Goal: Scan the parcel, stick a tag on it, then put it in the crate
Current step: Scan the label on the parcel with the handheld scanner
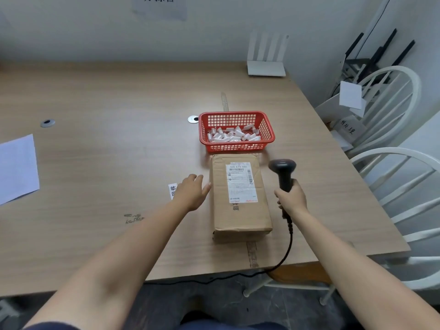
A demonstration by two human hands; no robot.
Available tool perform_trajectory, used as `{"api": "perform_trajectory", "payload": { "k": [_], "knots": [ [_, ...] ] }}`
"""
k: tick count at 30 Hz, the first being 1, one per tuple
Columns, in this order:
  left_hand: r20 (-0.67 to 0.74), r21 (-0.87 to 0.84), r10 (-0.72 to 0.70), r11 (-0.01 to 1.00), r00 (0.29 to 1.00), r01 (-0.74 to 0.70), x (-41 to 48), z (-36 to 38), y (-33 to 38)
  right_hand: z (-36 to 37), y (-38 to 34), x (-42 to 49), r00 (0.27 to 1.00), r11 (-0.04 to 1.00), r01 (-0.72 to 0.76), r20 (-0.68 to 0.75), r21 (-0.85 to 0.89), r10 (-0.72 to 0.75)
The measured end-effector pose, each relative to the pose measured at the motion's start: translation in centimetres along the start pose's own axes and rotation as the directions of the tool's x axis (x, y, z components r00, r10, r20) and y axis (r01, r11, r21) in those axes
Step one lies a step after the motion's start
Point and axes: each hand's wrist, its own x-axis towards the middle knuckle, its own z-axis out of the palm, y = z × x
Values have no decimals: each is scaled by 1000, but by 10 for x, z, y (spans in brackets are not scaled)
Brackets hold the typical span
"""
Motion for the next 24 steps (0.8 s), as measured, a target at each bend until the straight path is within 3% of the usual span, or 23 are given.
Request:
{"api": "perform_trajectory", "payload": {
  "k": [3,8,12,16,20,24],
  "knots": [
    [61,-187,-26,982,998,37,1,10,8,5,-18,-6,994,995,62,80,80,-68],
    [140,-500,-16,862,990,84,-2,27,19,18,-19,-9,981,997,35,190,71,-48],
    [203,-643,-50,747,978,171,0,35,18,21,-16,-13,979,999,22,201,29,-27],
    [318,-792,-55,533,946,297,-1,41,17,21,-17,-15,974,999,33,224,18,-36],
    [271,-896,19,369,962,245,-8,42,19,18,-17,-17,975,997,74,206,37,-81],
    [256,-933,127,293,958,210,-7,25,19,12,-27,-21,979,989,110,161,100,-125]
  ]
}}
